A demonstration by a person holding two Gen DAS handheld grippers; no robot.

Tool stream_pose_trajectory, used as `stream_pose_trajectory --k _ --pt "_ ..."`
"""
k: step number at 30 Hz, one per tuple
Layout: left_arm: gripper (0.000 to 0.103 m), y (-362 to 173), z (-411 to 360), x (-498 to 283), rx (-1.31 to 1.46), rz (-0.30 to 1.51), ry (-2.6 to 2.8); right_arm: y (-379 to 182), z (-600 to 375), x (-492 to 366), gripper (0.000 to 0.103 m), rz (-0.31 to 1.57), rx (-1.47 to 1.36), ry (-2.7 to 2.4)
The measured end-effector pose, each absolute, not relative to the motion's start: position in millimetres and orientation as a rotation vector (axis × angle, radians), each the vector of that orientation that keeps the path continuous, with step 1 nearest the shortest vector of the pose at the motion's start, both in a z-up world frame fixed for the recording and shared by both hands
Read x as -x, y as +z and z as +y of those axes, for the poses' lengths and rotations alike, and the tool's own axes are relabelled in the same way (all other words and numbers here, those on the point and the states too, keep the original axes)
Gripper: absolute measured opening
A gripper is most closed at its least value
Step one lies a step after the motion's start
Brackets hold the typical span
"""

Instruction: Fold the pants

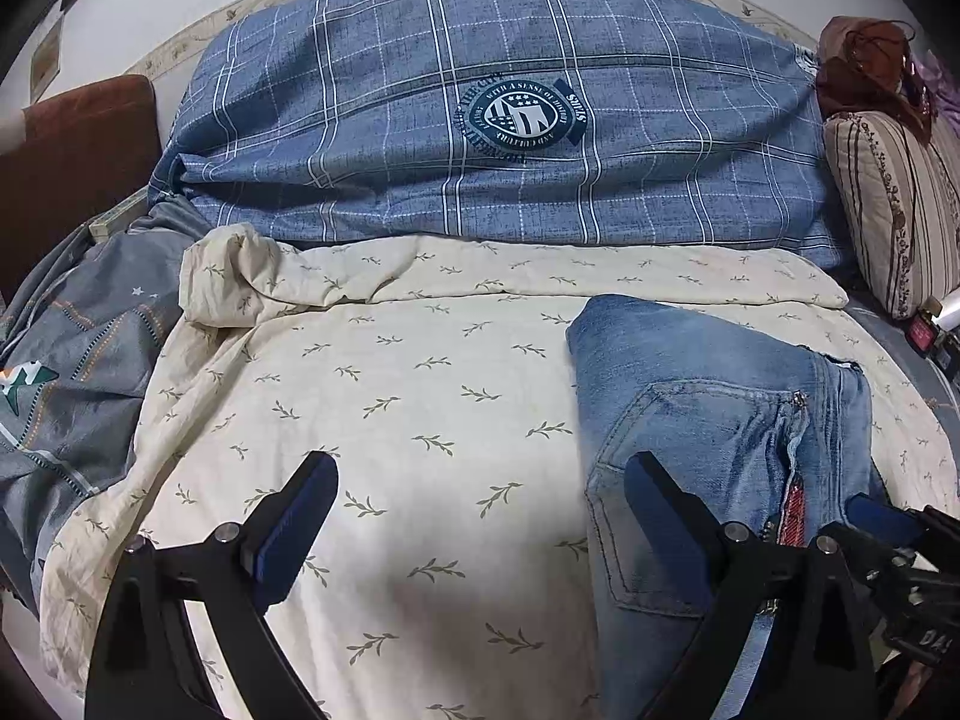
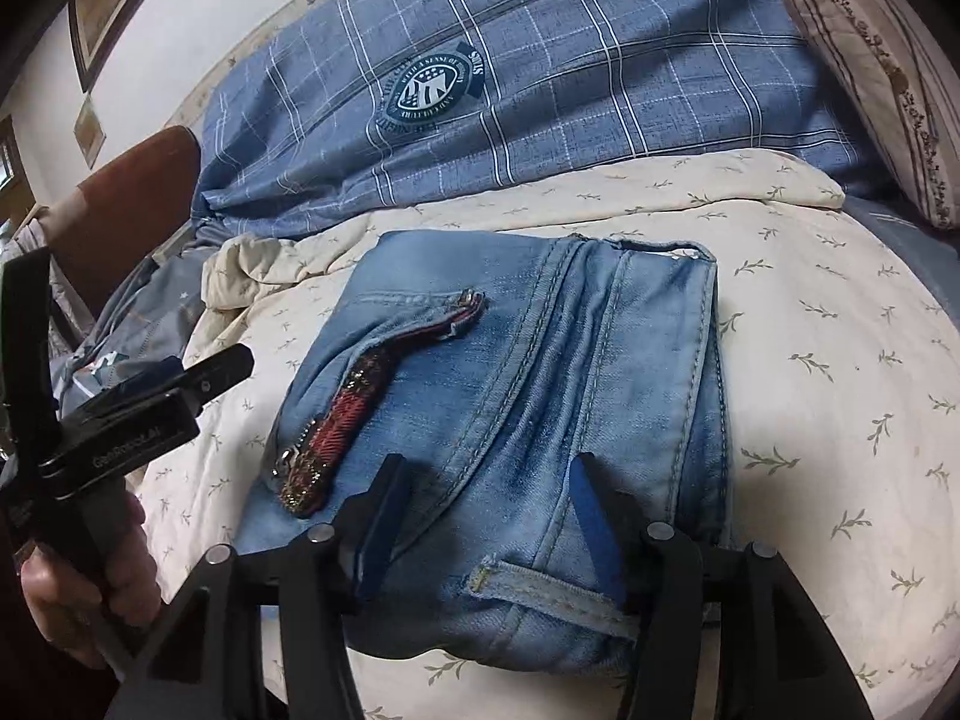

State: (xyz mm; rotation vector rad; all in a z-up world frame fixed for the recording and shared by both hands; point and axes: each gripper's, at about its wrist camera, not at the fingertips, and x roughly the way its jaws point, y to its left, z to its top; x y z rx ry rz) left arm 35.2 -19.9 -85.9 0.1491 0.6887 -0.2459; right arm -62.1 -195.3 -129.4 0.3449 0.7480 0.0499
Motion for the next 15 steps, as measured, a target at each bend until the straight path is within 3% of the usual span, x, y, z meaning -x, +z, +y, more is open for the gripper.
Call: stream_pose_trajectory --k 15 --pt "0.096 -77.3 -19.2 -30.9 -0.14 0.661 -0.252 -102.3 -204.1 79.5 0.059 0.576 -0.408 0.064"
